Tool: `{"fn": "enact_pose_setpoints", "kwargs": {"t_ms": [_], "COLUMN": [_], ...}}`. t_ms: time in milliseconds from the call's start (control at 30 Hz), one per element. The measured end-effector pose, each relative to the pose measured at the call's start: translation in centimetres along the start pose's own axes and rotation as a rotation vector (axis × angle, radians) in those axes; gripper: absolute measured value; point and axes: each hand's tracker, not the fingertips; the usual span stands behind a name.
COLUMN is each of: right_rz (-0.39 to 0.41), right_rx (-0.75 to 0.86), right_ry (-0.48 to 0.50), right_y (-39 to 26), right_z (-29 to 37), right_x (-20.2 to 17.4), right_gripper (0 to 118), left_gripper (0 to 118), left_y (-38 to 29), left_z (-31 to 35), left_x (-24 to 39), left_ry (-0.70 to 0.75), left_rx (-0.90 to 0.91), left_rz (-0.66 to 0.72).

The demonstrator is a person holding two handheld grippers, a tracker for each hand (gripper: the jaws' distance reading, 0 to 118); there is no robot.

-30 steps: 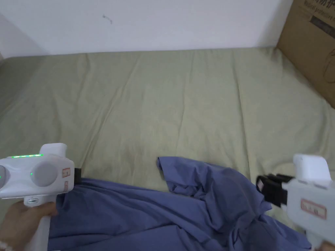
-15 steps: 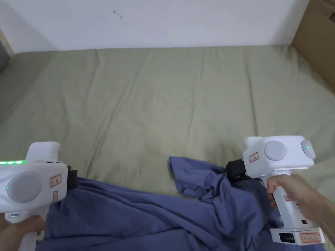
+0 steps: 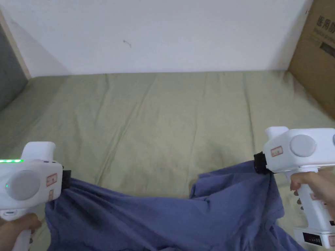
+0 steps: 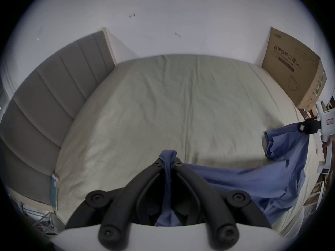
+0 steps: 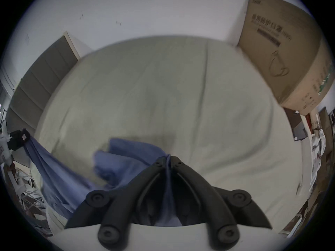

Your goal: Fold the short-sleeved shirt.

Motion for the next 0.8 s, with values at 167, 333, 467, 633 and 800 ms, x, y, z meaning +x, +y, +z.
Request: {"fn": "enact_pose_setpoints", "kwargs": {"t_ms": [167, 333, 467, 633, 800], "right_rz": [-0.110, -0.146, -0.137, -0.162, -0.225], "right_rx": [0.166, 0.302, 0.353, 0.456, 0.547], "right_ry": [0.039, 0.075, 0.075, 0.071, 0.062], "right_y": [1.5, 1.5, 1.3, 4.7, 11.3], "right_z": [9.1, 17.1, 21.9, 25.8, 28.5], "right_x": [2.8, 3.6, 2.0, 1.1, 0.9], "right_gripper": [4, 4, 4, 4, 4], "left_gripper": [4, 4, 4, 4, 4], "left_y": [1.9, 2.6, 4.1, 9.1, 16.6], "left_z": [6.0, 12.1, 15.7, 18.6, 19.9], "left_x": [-1.3, -1.6, -1.4, -2.3, -3.0], "left_ry": [0.028, 0.011, 0.056, 0.080, 0.106], "left_rx": [0.119, 0.233, 0.294, 0.387, 0.519], "left_rz": [-0.005, 0.010, -0.016, 0.014, 0.040]}}
